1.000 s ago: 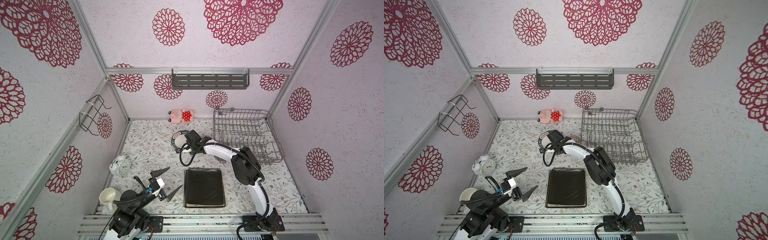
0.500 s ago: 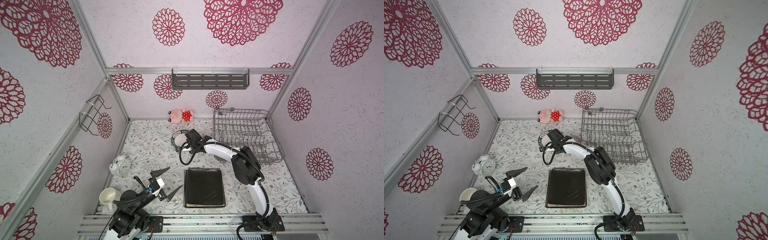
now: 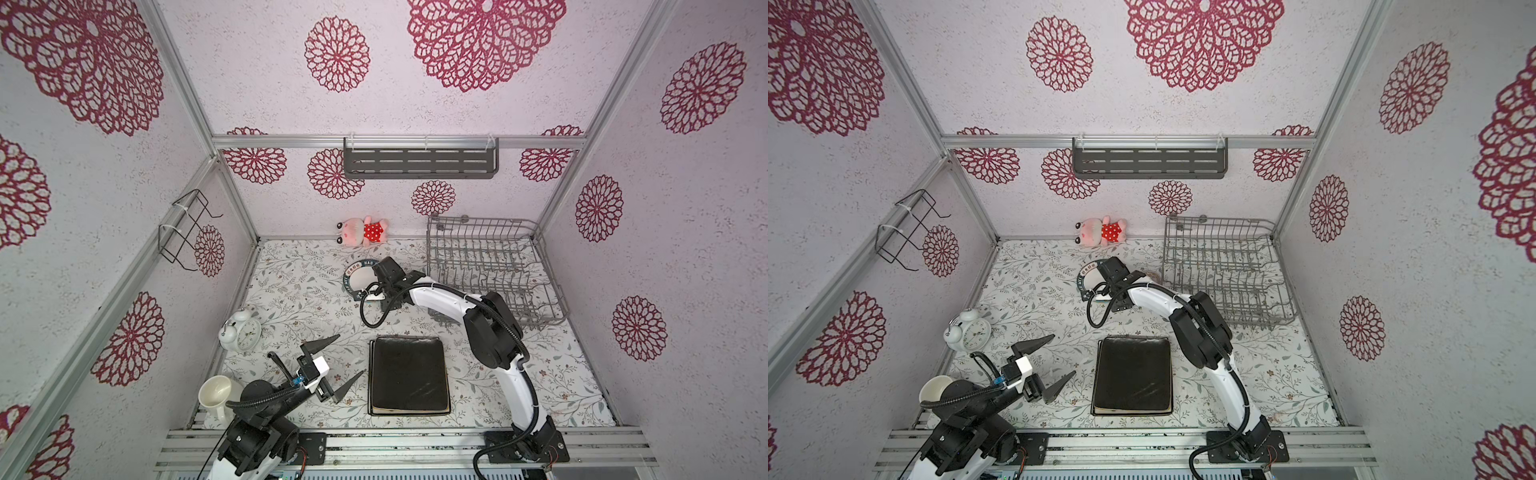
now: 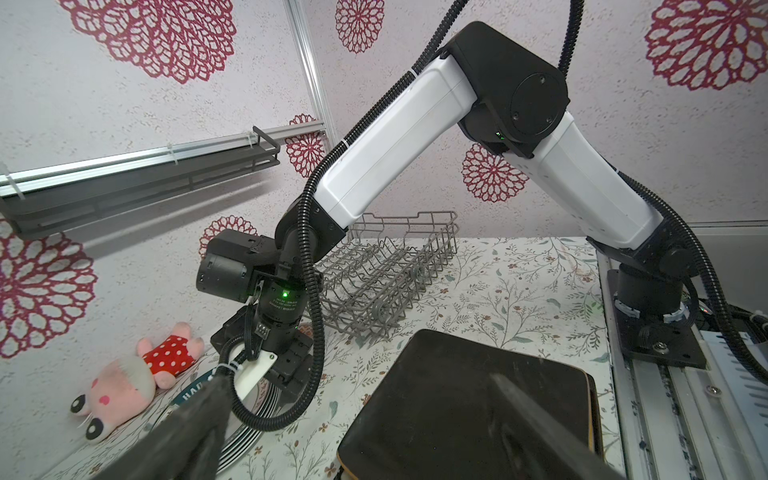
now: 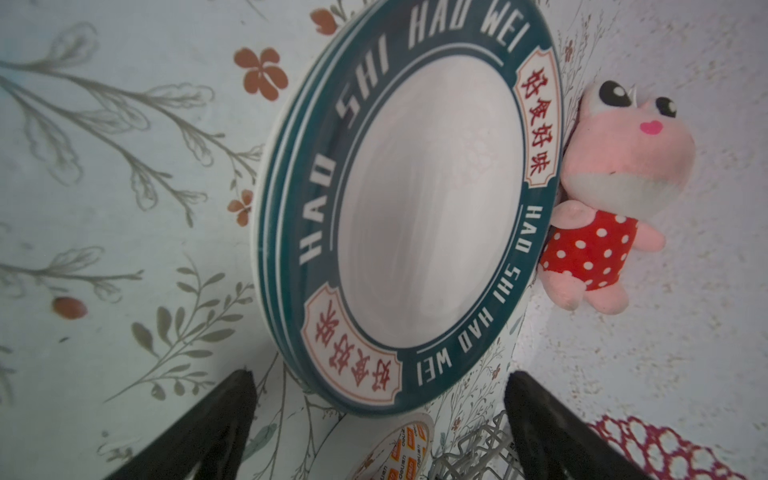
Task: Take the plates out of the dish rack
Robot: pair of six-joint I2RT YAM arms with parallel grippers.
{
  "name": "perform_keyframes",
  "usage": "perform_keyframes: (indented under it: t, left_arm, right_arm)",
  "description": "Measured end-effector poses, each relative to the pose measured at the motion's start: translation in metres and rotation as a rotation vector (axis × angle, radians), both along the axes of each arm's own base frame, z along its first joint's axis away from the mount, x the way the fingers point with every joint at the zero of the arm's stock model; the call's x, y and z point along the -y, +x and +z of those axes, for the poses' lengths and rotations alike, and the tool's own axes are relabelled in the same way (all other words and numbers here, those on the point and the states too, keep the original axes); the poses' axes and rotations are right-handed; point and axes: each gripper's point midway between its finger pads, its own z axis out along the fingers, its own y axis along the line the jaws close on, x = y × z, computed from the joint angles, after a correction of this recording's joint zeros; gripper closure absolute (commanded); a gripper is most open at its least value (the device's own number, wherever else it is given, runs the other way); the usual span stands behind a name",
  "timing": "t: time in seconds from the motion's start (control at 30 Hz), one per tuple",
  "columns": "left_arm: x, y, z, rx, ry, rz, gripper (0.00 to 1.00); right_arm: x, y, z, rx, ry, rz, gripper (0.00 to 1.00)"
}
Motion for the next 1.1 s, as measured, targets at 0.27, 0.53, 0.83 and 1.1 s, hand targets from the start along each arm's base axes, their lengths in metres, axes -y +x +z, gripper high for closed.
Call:
perform_keyframes:
  t: [0.27,0.53,0.83,1.1]
  left_arm:
    - [-0.001,0.001,0.0,0.0,-0.001,0.008,0.03]
    - [-0.004,0.008,-0.002,-0.013,0.001,0.044,0.02]
    - [-0.008,0.027,-0.01,-0.071,0.008,0.128,0.03]
    - [-0.028,0.063,-0.023,-0.2,-0.041,0.331,0.03]
  right_arm:
    - [0.016,-0.012,0.024,-0.005,0.058,-0.046,0.01]
    - [0.036,-0.026,0.167,0.109,0.334,-0.139,0.01]
    - [0.13,-0.062,0.274,0.185,0.689,-0.354,0.01]
    - [0.247,-0.12,0.287,0.333,1.078,-0.628,0.01]
